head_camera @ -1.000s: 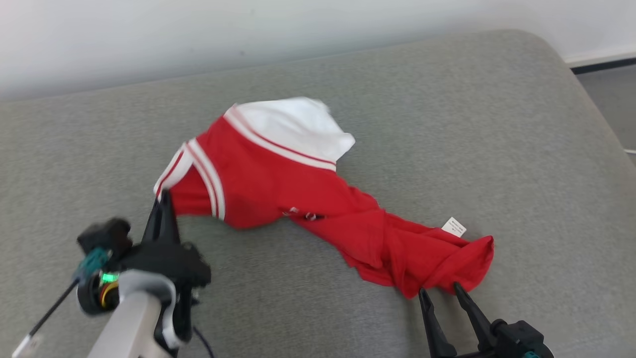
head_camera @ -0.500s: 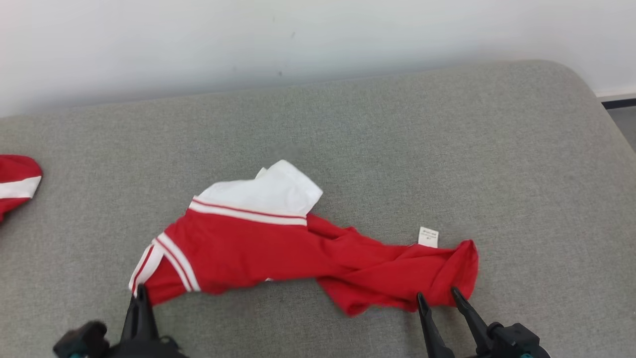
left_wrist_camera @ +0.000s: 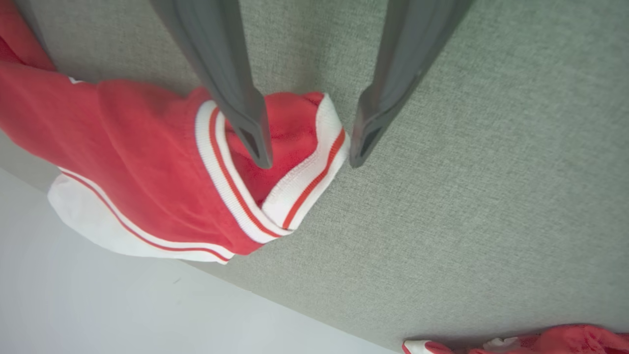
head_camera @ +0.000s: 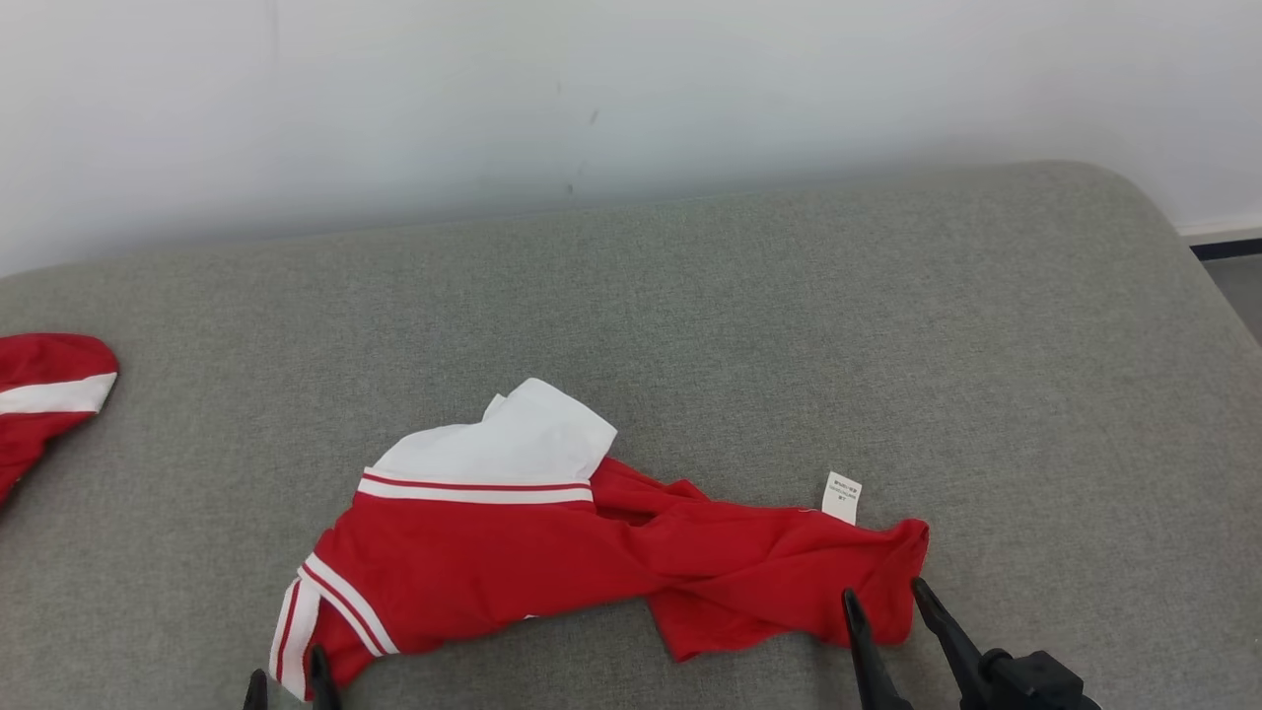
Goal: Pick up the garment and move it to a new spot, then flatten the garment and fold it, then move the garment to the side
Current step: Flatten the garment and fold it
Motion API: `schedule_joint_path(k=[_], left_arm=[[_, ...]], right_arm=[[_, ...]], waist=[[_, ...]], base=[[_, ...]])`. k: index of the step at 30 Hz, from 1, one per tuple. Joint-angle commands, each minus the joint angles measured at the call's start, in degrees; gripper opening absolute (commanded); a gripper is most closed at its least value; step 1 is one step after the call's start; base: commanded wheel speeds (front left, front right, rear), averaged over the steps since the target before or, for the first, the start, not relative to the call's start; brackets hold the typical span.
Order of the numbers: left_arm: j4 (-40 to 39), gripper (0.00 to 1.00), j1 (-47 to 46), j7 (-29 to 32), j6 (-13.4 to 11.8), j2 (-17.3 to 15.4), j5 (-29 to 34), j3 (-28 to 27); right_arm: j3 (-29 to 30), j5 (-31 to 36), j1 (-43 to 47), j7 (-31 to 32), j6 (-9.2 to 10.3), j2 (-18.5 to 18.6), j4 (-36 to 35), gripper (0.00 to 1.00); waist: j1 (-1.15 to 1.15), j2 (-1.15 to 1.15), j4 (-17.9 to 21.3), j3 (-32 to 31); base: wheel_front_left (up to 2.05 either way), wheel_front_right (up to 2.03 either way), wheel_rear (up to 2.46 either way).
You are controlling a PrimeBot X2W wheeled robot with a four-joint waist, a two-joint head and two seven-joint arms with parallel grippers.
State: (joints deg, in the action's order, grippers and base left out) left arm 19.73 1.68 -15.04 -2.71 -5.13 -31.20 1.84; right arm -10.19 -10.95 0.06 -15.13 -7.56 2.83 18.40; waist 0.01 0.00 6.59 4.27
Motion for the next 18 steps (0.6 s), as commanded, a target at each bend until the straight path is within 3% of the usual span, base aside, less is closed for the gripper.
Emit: schedule_joint_path(k=[1, 5, 13, 18], left_arm=[[-0.64, 1.00, 1.07, -0.20, 0.51, 0.31, 1.76, -0.39], [-4.11, 1.00, 1.56, -0.19, 1.79, 0.52, 5.04, -2.55], [-16.23, 1.00, 5.92, -0.19, 8.48, 1.73, 13.92, -6.92], [-21.72, 1.00, 9.14, -0.20, 9.96, 2.08, 17.10, -6.90]], right_arm=[[0.29, 0.29, 0.56, -0.01, 0.14, 0.11, -0.10, 1.00], [0.84, 0.45, 0.80, -0.01, 0.15, 0.10, -0.44, 1.00], [2.49, 0.54, 1.90, -0.01, 0.14, 0.10, -0.67, 1.00], [3.84, 0.06, 2.17, 0.69, 0.14, 0.10, 0.25, 1.00]], waist=[[-0.01, 0.00, -0.37, -0.57], [-0.01, 0.00, -0.64, -1.09], [-0.01, 0.00, -0.78, -3.04], [-0.01, 0.00, -1.01, -3.56]], base=[[0.00, 0.00, 0.00], [0.00, 0.00, 0.00], [0.00, 0.00, 0.00], [0.00, 0.00, 0.00]])
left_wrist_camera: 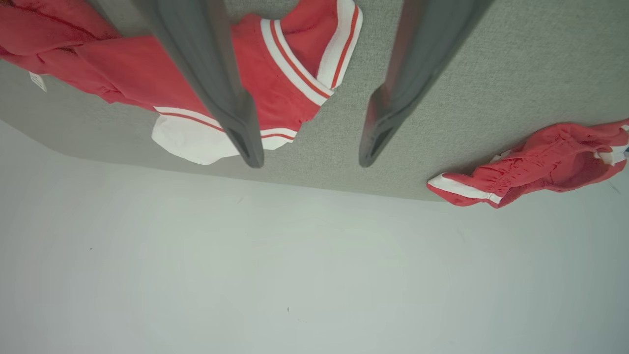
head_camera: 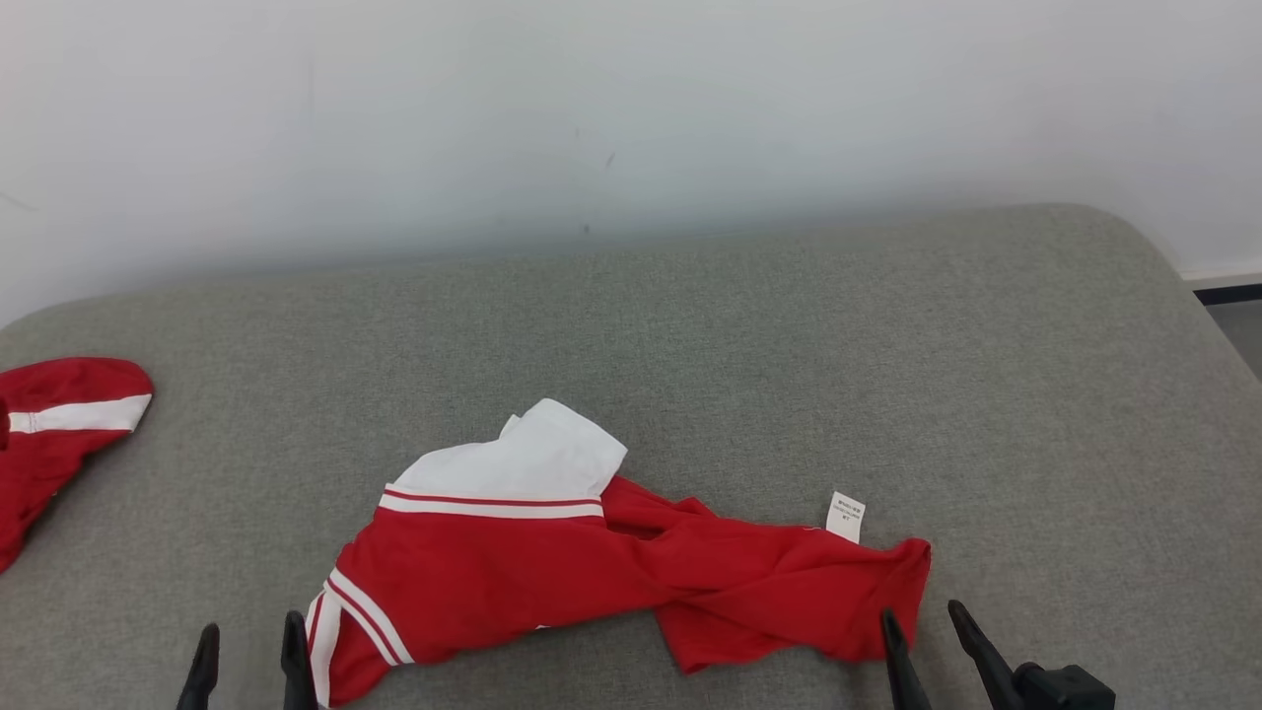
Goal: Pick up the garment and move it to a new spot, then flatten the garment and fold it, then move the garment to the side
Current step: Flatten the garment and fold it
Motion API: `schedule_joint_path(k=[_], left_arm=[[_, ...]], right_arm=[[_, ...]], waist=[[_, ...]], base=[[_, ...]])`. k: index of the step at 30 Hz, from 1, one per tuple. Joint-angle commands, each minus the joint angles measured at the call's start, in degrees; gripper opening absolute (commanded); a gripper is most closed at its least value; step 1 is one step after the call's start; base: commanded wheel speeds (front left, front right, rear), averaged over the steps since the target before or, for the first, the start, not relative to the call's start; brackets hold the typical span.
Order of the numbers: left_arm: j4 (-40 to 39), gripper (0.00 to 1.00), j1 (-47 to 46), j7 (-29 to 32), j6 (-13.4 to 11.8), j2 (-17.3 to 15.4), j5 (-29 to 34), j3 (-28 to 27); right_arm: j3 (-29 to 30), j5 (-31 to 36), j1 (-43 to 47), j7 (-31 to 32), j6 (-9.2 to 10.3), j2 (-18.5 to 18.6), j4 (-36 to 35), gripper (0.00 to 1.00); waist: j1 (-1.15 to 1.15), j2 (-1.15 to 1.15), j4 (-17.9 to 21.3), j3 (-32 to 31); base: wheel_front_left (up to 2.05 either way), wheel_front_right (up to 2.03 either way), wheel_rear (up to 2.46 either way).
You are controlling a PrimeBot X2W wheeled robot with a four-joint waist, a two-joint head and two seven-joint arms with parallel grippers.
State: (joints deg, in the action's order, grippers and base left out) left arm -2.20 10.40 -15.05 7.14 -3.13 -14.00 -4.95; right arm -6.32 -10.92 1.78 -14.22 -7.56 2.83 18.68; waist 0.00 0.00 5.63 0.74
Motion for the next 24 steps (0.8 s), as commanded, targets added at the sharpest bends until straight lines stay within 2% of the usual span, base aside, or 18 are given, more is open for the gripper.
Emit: schedule_joint_path(k=[1, 8, 14, 20, 24], left_arm=[[-0.07, 1.00, 1.21, -0.18, 0.25, 0.14, 0.19, -0.02], [-0.11, 1.00, 2.73, -0.18, 0.33, 0.24, -0.45, 1.21], [0.76, 1.00, 2.13, -0.19, 0.35, 0.26, -1.70, 2.48], [1.14, 1.00, 1.38, -0.19, 0.36, 0.27, -1.68, 3.11], [1.25, 1.00, 1.07, -0.19, 0.35, 0.27, -1.89, 3.32]], right_arm=[[0.28, -0.26, 0.32, 0.46, 0.14, 0.10, 0.29, 1.00], [3.27, -4.91, -3.31, 11.30, 0.14, 0.11, 1.91, 1.00], [5.02, -6.03, -7.72, 26.72, 0.14, 0.10, 2.44, 1.00], [6.28, -1.91, -9.36, 33.09, 0.14, 0.11, 2.59, 1.00], [6.72, 0.10, -9.81, 35.04, 0.14, 0.09, 2.32, 1.00]], waist=[[0.00, 0.00, -0.14, -0.15], [0.00, 0.00, -1.22, -0.49], [0.00, 0.00, -2.28, -0.15], [0.00, 0.00, -3.43, 0.72], [0.00, 0.00, -3.96, 1.15]], base=[[0.00, 0.00, 0.00], [0.00, 0.00, 0.00], [0.00, 0.00, 0.00], [0.00, 0.00, 0.00], [0.00, 0.00, 0.00]])
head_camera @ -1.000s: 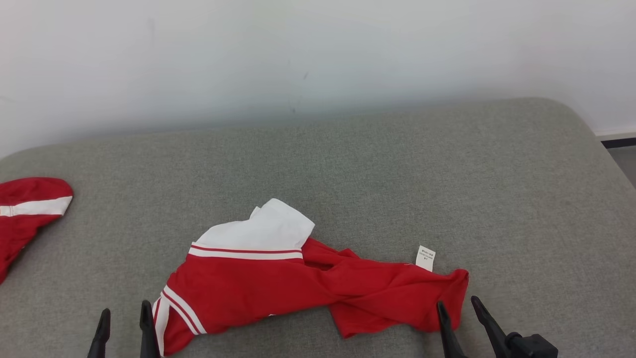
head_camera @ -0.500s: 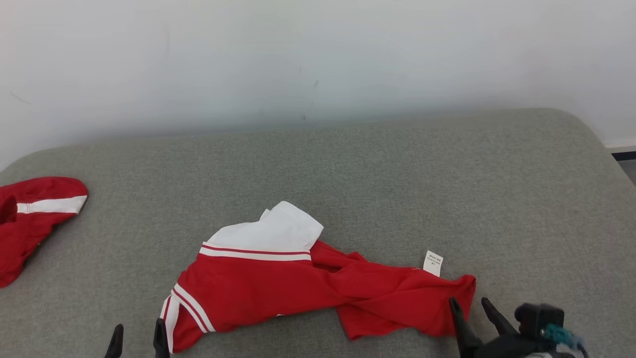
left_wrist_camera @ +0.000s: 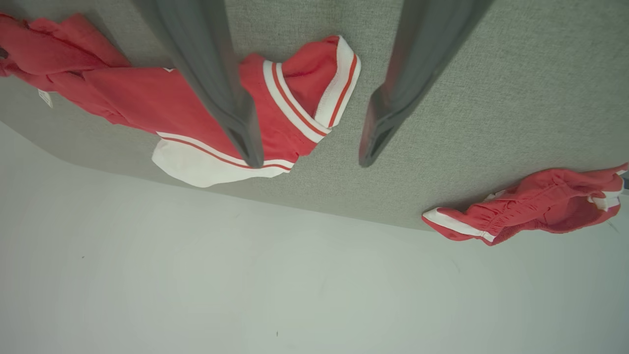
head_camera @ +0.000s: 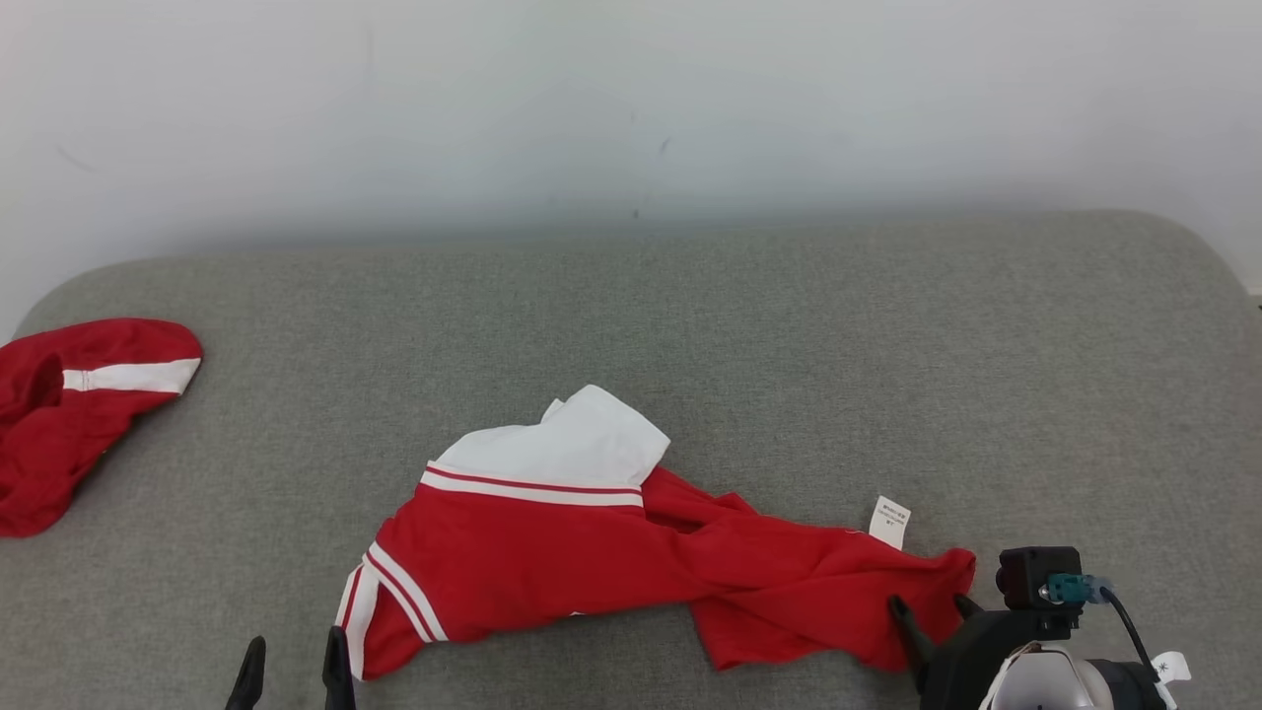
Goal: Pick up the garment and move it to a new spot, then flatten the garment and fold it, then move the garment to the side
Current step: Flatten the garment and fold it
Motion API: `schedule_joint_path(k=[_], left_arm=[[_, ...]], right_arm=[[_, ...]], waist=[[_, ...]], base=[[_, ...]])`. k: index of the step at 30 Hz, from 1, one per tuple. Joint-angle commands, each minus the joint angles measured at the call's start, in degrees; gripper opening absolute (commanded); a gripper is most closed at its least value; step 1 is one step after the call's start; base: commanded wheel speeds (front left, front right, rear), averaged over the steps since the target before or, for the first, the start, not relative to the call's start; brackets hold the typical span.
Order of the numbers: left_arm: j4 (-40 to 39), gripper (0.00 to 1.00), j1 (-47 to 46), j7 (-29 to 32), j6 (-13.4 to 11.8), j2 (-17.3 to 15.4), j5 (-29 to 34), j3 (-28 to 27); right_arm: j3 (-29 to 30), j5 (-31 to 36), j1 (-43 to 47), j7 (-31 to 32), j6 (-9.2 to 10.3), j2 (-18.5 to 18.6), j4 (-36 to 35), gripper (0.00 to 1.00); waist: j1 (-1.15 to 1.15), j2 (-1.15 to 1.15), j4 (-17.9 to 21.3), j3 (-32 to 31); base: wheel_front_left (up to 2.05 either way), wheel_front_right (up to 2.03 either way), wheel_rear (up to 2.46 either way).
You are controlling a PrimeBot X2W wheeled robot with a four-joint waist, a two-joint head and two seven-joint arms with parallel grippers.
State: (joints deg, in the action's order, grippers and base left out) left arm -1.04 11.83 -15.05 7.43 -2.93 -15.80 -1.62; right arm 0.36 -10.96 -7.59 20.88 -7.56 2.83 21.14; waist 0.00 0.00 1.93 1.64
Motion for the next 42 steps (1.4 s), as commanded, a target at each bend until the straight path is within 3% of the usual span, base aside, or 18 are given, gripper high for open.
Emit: schedule_joint_path(k=[1, 13, 18, 22, 24, 25, 26, 31, 38, 42], left_arm=[[0.11, 1.00, -0.35, -0.19, 0.05, 0.07, -0.12, 0.06], [-0.16, 1.00, -0.40, -0.19, 0.01, 0.07, -0.25, 0.61], [-0.18, 1.00, -0.27, -0.20, 0.01, 0.08, -0.31, 0.69], [0.08, 1.00, -0.43, -0.19, 0.01, 0.08, -0.21, 0.99], [0.20, 1.00, -0.65, -0.19, 0.01, 0.08, -0.11, 1.26], [0.27, 1.00, -0.72, -0.20, 0.02, 0.08, -0.10, 1.39], [0.33, 1.00, -0.76, -0.19, 0.02, 0.08, -0.10, 1.48], [0.56, 1.00, -0.62, -0.20, 0.02, 0.08, -0.26, 1.38], [0.74, 1.00, -0.94, -0.20, 0.01, 0.07, -0.39, 1.10], [0.83, 1.00, -1.15, -0.20, 0.01, 0.07, -0.35, 1.21]], right_arm=[[0.08, 0.47, -0.37, 0.50, 0.14, 0.10, -0.25, 1.00], [1.04, 4.91, 2.96, 5.73, 0.14, 0.12, -3.63, 1.00], [2.08, 4.57, 3.40, 4.98, 0.14, 0.09, -4.76, 1.00], [1.29, 3.48, 1.83, 4.60, 0.14, 0.09, -3.60, 0.82], [0.94, 2.90, 1.12, 4.40, 0.14, 0.10, -2.78, 0.44], [0.84, 2.75, 0.95, 4.38, 0.14, 0.11, -2.38, 0.30], [0.85, 2.63, 0.82, 4.28, 0.14, 0.10, -2.05, 0.00], [1.69, 2.10, 0.38, 2.38, 0.14, 0.09, -1.30, 0.00], [0.45, -3.55, -5.05, -8.89, 0.14, 0.13, -5.10, 0.00], [-1.71, -5.41, -8.24, -12.36, 0.14, 0.06, -7.86, 0.00]], waist=[[0.00, 0.00, -0.36, 0.32], [0.00, 0.00, -0.83, 0.82], [0.00, 0.00, -0.60, 1.11], [0.00, 0.00, -0.49, 1.28], [0.00, 0.00, -0.65, 1.32], [0.00, 0.00, -0.75, 1.31], [0.00, 0.00, -0.86, 1.31], [0.00, 0.00, -1.18, 1.23], [0.00, 0.00, -0.50, 1.19], [0.00, 0.00, -0.22, 1.03]], base=[[0.00, 0.00, 0.00], [0.00, 0.00, 0.00], [0.00, 0.00, 0.00], [0.00, 0.00, 0.00], [0.00, 0.00, 0.00], [0.00, 0.00, 0.00], [0.00, 0.00, 0.00], [0.00, 0.00, 0.00], [0.00, 0.00, 0.00], [0.00, 0.00, 0.00]])
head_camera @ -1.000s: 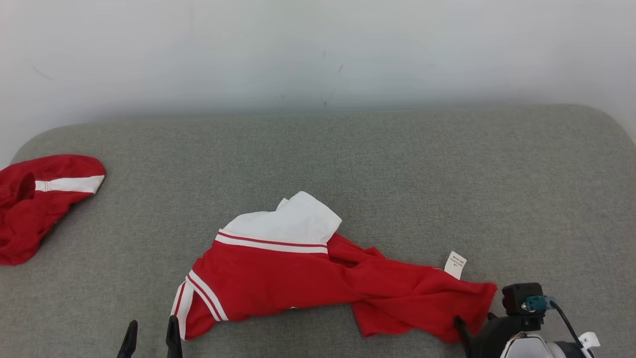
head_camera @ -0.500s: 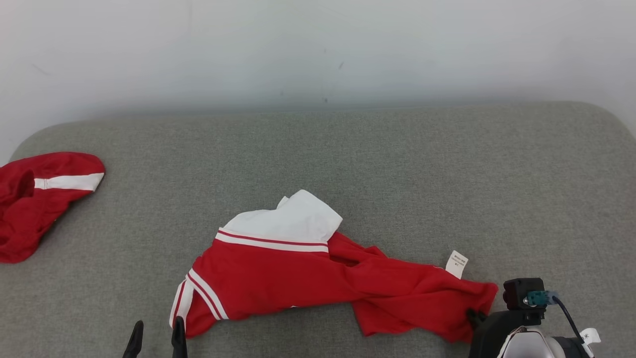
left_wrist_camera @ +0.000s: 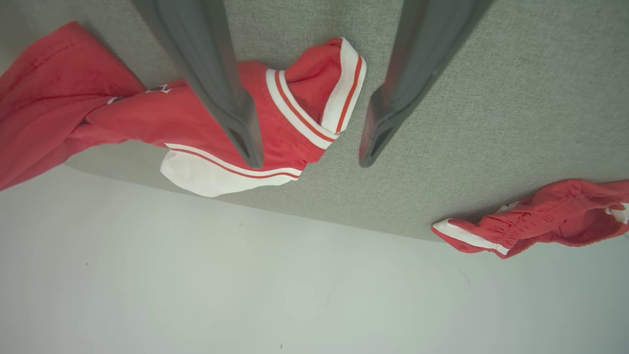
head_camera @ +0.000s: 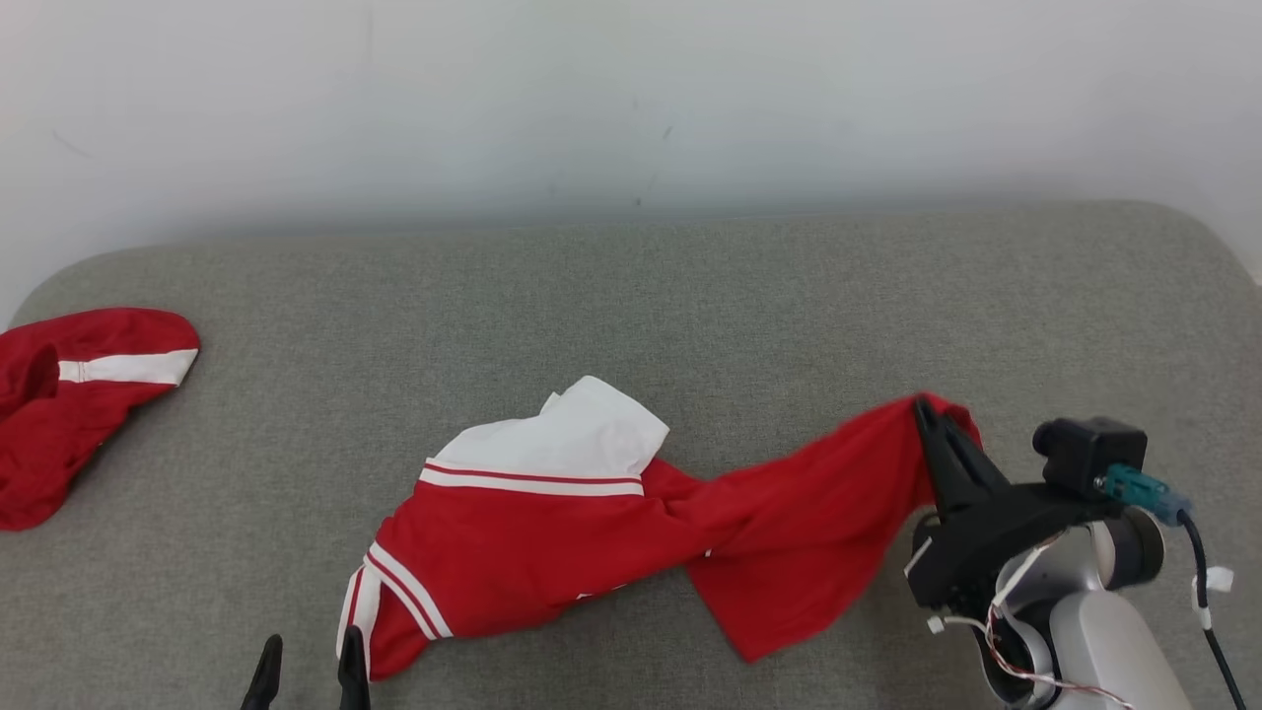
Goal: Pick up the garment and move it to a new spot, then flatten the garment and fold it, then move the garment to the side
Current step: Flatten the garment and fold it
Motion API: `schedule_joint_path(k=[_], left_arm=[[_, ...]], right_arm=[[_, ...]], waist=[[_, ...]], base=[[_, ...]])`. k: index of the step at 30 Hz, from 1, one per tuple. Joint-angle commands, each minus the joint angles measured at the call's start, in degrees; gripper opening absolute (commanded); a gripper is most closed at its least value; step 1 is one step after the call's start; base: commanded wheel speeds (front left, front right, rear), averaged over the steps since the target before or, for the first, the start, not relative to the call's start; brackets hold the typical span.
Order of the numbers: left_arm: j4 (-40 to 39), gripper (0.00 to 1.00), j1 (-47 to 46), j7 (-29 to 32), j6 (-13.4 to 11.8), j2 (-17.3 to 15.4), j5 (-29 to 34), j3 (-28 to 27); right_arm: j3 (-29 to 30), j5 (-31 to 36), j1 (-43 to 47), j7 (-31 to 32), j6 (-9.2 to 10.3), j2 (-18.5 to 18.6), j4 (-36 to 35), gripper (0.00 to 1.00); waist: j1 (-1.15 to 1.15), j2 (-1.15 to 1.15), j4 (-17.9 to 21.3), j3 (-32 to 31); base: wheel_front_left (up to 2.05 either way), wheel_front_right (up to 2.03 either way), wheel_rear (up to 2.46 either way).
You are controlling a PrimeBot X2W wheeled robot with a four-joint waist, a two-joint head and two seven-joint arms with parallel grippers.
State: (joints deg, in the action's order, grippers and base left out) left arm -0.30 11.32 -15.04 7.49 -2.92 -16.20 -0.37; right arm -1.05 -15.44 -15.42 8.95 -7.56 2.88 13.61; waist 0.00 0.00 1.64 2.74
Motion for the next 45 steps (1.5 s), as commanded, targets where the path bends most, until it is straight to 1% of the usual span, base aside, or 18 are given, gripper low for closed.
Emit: schedule_joint_path(k=[1, 2, 4, 6, 10, 13, 19, 22, 26, 27, 28, 31, 33, 37, 39, 40, 43, 45], left_arm=[[0.13, 1.00, -0.64, -0.20, -0.04, 0.05, 0.04, -0.01], [0.17, 1.00, -0.63, -0.21, -0.04, 0.07, 0.04, 0.03], [0.31, 1.00, -0.71, -0.20, -0.04, 0.05, 0.12, 0.20], [0.14, 1.00, -0.67, -0.20, -0.04, 0.04, 0.10, 0.03], [-0.06, 1.00, -0.41, -0.20, -0.04, 0.05, 0.01, -0.21], [-0.14, 1.00, -0.85, -0.20, -0.04, 0.04, -0.03, -0.27], [-0.09, 1.00, -2.07, -0.20, -0.04, -0.55, 0.04, 0.62], [0.09, 1.00, -2.21, -0.20, -0.04, -0.71, 0.10, 0.84], [0.30, 1.00, -2.14, -0.20, -0.04, -0.66, 0.31, 0.45], [0.36, 1.00, -2.09, -0.20, -0.04, -0.66, 0.33, 0.42], [0.40, 1.00, -2.01, -0.20, -0.04, -0.65, 0.37, 0.33], [0.41, 1.00, -1.76, -0.21, -0.04, -0.58, 0.50, 0.24], [0.36, 1.00, -1.48, -0.20, -0.04, -0.52, 0.53, 0.23], [0.22, 1.00, -0.96, -0.20, -0.04, -0.45, 0.44, 0.01], [0.06, 1.00, -0.99, -0.20, -0.04, -0.38, 0.46, 0.10], [-0.14, 1.00, -1.14, -0.21, -0.04, -0.35, 0.51, 0.34], [-0.14, 1.00, -1.28, -0.20, -0.04, -0.34, 0.57, 0.77], [-0.16, 1.00, -1.26, -0.20, -0.04, -0.33, 0.55, 1.05]], right_arm=[[-0.69, -1.56, -0.93, -0.81, 0.14, 0.09, -1.12, 0.00], [-1.60, -2.40, -1.52, -1.18, 0.14, 0.07, -2.17, 0.00], [-1.26, -4.49, -1.66, -1.94, 0.14, 0.14, -4.28, 0.00], [0.66, -5.25, -0.74, -2.43, 0.14, 0.13, -6.29, 0.00], [5.20, -3.58, 1.37, -0.79, 0.14, 0.07, -5.47, 0.00], [8.04, -1.27, 1.67, 1.23, 0.14, 0.24, -0.96, 0.00], [12.16, 4.58, 0.85, 4.10, 0.14, 0.25, 12.49, 0.00], [12.60, 6.71, 0.97, 5.15, 0.14, 0.20, 17.16, 0.00], [11.09, 7.43, 2.32, 6.81, 0.14, 0.13, 20.14, 0.00], [9.95, 7.20, 3.03, 7.82, 0.14, 0.04, 20.61, 0.39], [9.36, 6.70, 3.55, 8.25, 0.14, 0.00, 20.54, 1.00], [8.98, 6.80, 5.21, 8.91, 0.14, 1.22, 18.67, 1.00], [10.30, 7.43, 6.28, 9.01, 0.15, 2.29, 16.00, 1.00], [13.06, 8.61, 6.68, 9.52, 0.14, 2.54, 8.95, 1.00], [13.37, 8.82, 6.35, 10.88, 0.14, 2.32, 6.24, 1.00], [13.23, 9.01, 5.40, 12.73, 0.14, 2.13, 4.31, 1.00], [13.10, 9.02, 3.82, 15.29, 0.14, 1.77, 3.32, 1.00], [14.12, 9.51, 2.61, 16.44, 0.14, 1.81, 3.66, 1.00]], waist=[[0.00, 0.00, 0.10, -0.12], [0.00, 0.00, 0.11, -0.16], [0.00, 0.00, -0.11, -0.24], [0.00, 0.00, -0.30, -0.27], [0.00, 0.00, -0.29, 0.00], [0.00, 0.00, -0.14, 0.70], [0.00, 0.00, -0.35, 1.97], [0.00, 0.00, -0.70, 2.23], [0.00, 0.00, -0.83, 2.24], [0.00, 0.00, -0.83, 2.14], [0.00, 0.00, -0.82, 2.03], [0.00, 0.00, -0.70, 1.57], [0.00, 0.00, -0.56, 1.24], [0.00, 0.00, -0.01, 0.77], [0.00, 0.00, 0.26, 0.65], [0.00, 0.00, 0.38, 0.60], [0.00, 0.00, 0.21, 0.42], [0.00, 0.00, -0.11, 0.35]], base=[[0.00, 0.00, 0.00], [0.00, 0.00, 0.00], [0.00, 0.00, 0.00], [0.00, 0.00, 0.00], [0.00, 0.00, 0.00], [0.00, 0.00, 0.00], [0.00, 0.00, 0.00], [0.00, 0.00, 0.00], [0.00, 0.00, 0.00], [0.00, 0.00, 0.00], [0.00, 0.00, 0.00], [0.00, 0.00, 0.00], [0.00, 0.00, 0.00], [0.00, 0.00, 0.00], [0.00, 0.00, 0.00], [0.00, 0.00, 0.00], [0.00, 0.00, 0.00], [0.00, 0.00, 0.00]])
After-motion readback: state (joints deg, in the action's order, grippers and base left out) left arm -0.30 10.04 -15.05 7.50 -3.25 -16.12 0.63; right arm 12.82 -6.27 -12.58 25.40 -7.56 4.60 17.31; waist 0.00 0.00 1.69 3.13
